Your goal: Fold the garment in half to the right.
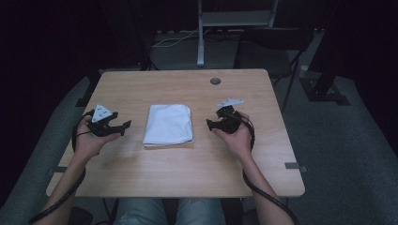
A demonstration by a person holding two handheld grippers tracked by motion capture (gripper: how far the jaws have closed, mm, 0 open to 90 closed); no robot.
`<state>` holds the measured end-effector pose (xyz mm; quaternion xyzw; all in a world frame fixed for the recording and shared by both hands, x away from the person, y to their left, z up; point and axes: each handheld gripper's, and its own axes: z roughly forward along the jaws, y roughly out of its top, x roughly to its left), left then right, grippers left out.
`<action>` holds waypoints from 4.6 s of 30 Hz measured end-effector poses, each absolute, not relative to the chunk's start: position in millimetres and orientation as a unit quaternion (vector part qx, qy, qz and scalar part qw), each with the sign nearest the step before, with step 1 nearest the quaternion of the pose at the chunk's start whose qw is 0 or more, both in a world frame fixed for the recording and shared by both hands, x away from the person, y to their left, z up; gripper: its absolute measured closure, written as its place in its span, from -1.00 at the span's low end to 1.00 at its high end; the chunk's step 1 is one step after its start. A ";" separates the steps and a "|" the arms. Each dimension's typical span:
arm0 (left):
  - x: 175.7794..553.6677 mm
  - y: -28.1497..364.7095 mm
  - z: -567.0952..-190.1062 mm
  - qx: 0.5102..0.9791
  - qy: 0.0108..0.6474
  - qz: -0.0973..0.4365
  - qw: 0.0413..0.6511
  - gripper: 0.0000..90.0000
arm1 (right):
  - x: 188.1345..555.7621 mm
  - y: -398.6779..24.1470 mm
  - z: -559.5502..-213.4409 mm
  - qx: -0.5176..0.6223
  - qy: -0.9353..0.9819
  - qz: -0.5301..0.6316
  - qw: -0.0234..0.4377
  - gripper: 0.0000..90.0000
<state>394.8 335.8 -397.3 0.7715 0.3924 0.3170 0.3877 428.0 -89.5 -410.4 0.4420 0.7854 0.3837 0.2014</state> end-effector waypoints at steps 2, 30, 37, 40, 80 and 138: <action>393.6 336.4 -397.5 0.771 0.392 0.318 0.388 -0.24 | 427.2 -91.1 -410.4 0.442 0.785 0.384 0.202 -0.34; 379.9 347.7 -399.6 0.763 0.396 0.326 0.393 -0.26 | 415.1 -111.5 -409.0 0.454 0.772 0.391 0.213 -0.36; 376.4 352.7 -399.6 0.761 0.398 0.328 0.393 -0.25 | 412.6 -118.3 -410.0 0.458 0.770 0.390 0.215 -0.37; 374.8 353.7 -398.9 0.760 0.399 0.329 0.395 -0.25 | 411.6 -120.6 -410.2 0.460 0.768 0.390 0.216 -0.37; 353.9 373.5 -399.9 0.751 0.405 0.341 0.395 -0.26 | 394.1 -153.4 -412.3 0.479 0.754 0.387 0.230 -0.38; 327.6 386.1 -419.9 0.741 0.412 0.342 0.404 -0.26 | 362.2 -193.3 -426.2 0.509 0.727 0.387 0.250 -0.40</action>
